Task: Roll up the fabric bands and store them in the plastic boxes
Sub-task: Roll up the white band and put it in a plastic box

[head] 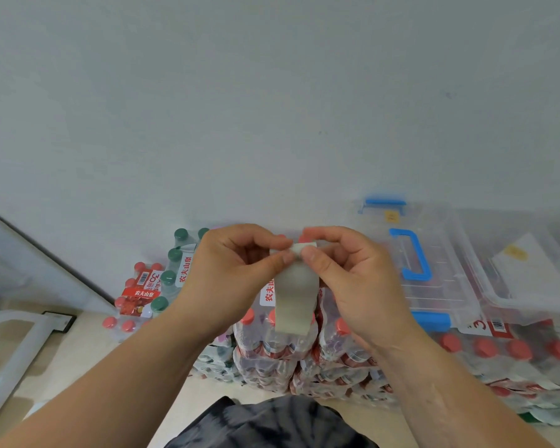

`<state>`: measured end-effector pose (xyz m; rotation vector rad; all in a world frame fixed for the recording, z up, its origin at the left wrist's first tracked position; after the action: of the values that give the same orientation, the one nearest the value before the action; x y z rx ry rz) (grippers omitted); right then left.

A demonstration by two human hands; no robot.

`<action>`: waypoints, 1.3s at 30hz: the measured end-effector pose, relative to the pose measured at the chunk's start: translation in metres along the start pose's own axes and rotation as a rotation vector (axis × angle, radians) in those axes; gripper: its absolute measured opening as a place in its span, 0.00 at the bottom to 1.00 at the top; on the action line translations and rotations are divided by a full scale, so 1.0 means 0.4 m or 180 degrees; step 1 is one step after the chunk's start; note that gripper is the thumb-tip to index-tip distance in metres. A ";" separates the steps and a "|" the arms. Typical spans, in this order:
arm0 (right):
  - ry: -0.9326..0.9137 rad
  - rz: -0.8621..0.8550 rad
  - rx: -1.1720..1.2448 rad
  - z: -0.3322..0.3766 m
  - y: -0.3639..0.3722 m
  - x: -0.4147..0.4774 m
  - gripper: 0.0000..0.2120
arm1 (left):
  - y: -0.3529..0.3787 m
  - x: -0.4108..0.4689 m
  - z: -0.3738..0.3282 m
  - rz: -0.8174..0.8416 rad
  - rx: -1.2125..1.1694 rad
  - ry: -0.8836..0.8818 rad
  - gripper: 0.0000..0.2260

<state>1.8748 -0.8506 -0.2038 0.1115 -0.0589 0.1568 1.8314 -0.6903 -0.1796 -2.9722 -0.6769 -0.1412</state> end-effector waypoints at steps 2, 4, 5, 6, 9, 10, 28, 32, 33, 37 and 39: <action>-0.0044 -0.0032 -0.0036 0.002 -0.004 0.002 0.09 | 0.002 0.001 -0.002 0.0021 -0.0047 0.0005 0.06; -0.0060 -0.0075 -0.0001 0.006 -0.007 0.004 0.06 | 0.005 -0.001 0.002 0.0030 -0.0144 -0.0073 0.11; -0.0050 -0.0093 0.0018 0.008 -0.008 0.004 0.06 | 0.006 -0.003 0.006 0.0039 -0.0184 -0.0128 0.12; -0.0052 -0.0114 0.0019 0.008 -0.010 0.005 0.07 | 0.008 -0.005 0.009 0.0056 -0.0199 -0.0164 0.12; 0.0058 -0.0123 0.0115 0.004 -0.008 -0.002 0.06 | 0.002 -0.004 0.013 0.0024 -0.0112 -0.0127 0.09; 0.0109 -0.0139 0.0141 -0.001 -0.010 -0.005 0.07 | 0.000 -0.003 0.014 0.0024 -0.0090 -0.0102 0.08; 0.0039 -0.0152 -0.0029 0.010 -0.006 -0.017 0.16 | -0.009 -0.020 -0.011 -0.0159 0.0130 0.0202 0.07; 0.0019 -0.0183 0.0014 0.012 0.000 -0.020 0.14 | -0.015 -0.025 -0.007 -0.0328 0.0058 0.0202 0.07; 0.0039 -0.0227 0.0038 0.013 -0.002 -0.021 0.12 | -0.012 -0.026 -0.009 -0.0327 0.0023 0.0211 0.07; 0.0079 -0.0306 0.0103 0.013 -0.008 -0.025 0.11 | -0.001 -0.024 -0.019 -0.0110 -0.0016 0.0366 0.08; 0.0079 -0.0300 0.0088 0.013 -0.006 -0.027 0.11 | 0.006 -0.024 -0.019 0.0045 -0.0078 0.0313 0.07</action>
<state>1.8645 -0.8553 -0.1998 0.1397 -0.0265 0.0650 1.8234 -0.6974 -0.1732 -2.9692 -0.6466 -0.2943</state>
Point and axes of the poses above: each hand's wrist, its own x-axis towards the middle knuckle, its own y-axis out of the palm, z = x × y, the point moved 9 cm from there along x, towards the middle knuckle, and after that the axes turned 10 degrees about -z, right-handed, at the moved point
